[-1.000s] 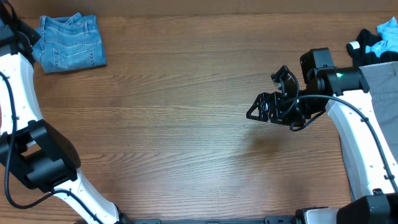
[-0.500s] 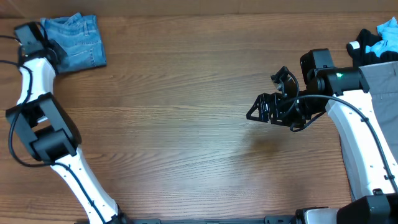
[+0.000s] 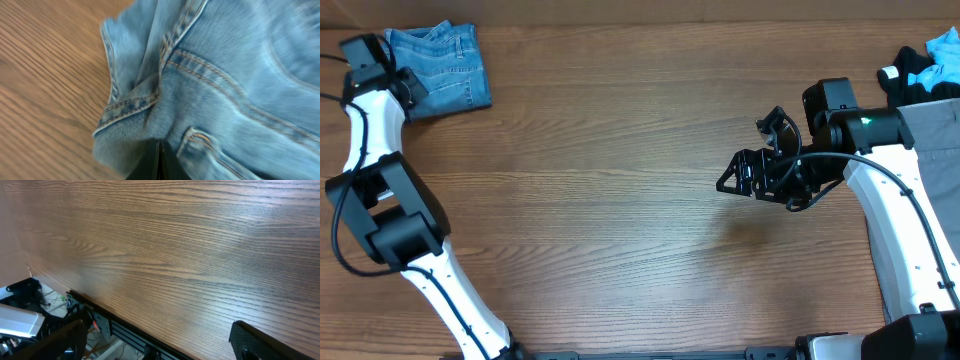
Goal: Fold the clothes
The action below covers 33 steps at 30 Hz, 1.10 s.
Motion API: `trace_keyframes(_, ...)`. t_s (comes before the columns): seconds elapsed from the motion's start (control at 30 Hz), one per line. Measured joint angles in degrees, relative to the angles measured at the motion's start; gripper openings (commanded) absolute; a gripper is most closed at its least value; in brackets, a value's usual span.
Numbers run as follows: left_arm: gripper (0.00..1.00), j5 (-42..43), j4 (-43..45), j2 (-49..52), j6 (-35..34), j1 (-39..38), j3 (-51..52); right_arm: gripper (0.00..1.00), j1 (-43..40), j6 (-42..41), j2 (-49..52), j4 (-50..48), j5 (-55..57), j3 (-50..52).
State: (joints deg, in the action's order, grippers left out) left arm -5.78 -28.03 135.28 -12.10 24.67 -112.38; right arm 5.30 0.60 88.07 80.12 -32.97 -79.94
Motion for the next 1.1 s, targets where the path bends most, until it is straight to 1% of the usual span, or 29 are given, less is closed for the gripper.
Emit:
trace_keyframes(0.17,0.04,1.1,1.9,-7.1,-1.5,-1.9,0.4,0.95,0.0,0.0,0.0,0.0,0.0,0.0)
trace_keyframes(0.33,0.05,1.6,2.8,-9.5,-1.5,-5.6,0.2,0.95,0.0,0.0,0.0,-0.3,0.0,0.0)
trace_keyframes(0.47,0.06,1.7,3.0,-6.7,-1.5,-7.8,0.2,0.95,0.0,0.0,0.0,0.0,0.0,0.0)
trace_keyframes(0.73,0.06,1.7,1.4,4.5,-1.7,-7.6,0.3,0.95,0.0,0.0,0.0,-0.2,0.0,0.0)
trace_keyframes(0.93,0.06,1.7,0.3,3.9,-1.7,-7.7,0.2,0.95,0.0,0.0,0.0,-0.3,0.0,0.0)
trace_keyframes(1.03,0.07,1.5,-1.2,2.1,-1.7,-7.7,0.4,0.95,0.0,0.0,0.0,-0.3,0.0,0.0)
trace_keyframes(1.1,0.06,1.3,-1.5,0.2,-1.7,-7.6,0.5,0.95,0.0,0.0,0.0,-0.3,0.0,0.0)
